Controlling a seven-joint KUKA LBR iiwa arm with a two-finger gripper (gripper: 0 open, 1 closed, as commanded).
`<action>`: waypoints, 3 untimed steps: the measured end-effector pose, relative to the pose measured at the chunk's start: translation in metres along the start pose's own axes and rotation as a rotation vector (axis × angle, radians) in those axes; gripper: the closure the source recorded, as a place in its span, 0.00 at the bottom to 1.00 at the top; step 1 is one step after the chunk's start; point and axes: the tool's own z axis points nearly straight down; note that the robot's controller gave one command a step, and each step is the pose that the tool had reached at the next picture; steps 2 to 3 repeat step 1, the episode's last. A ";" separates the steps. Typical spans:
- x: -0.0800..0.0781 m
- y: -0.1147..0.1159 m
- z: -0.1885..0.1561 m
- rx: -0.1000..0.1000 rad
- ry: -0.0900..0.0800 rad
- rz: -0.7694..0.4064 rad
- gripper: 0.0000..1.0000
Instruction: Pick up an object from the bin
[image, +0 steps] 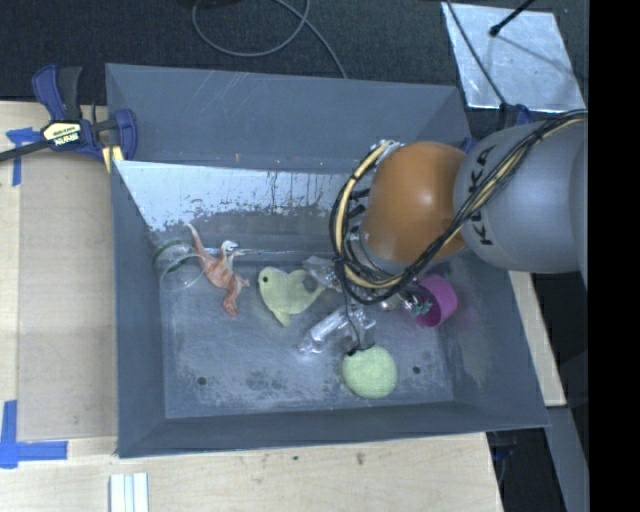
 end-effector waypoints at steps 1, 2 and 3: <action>-0.012 -0.001 0.019 0.002 -0.010 0.085 1.00; -0.012 -0.001 0.019 0.002 -0.010 0.085 1.00; -0.012 -0.001 0.019 0.002 -0.010 0.085 1.00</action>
Offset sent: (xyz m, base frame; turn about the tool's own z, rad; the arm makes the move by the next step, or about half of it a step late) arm 0.0000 0.0000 0.0000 0.0000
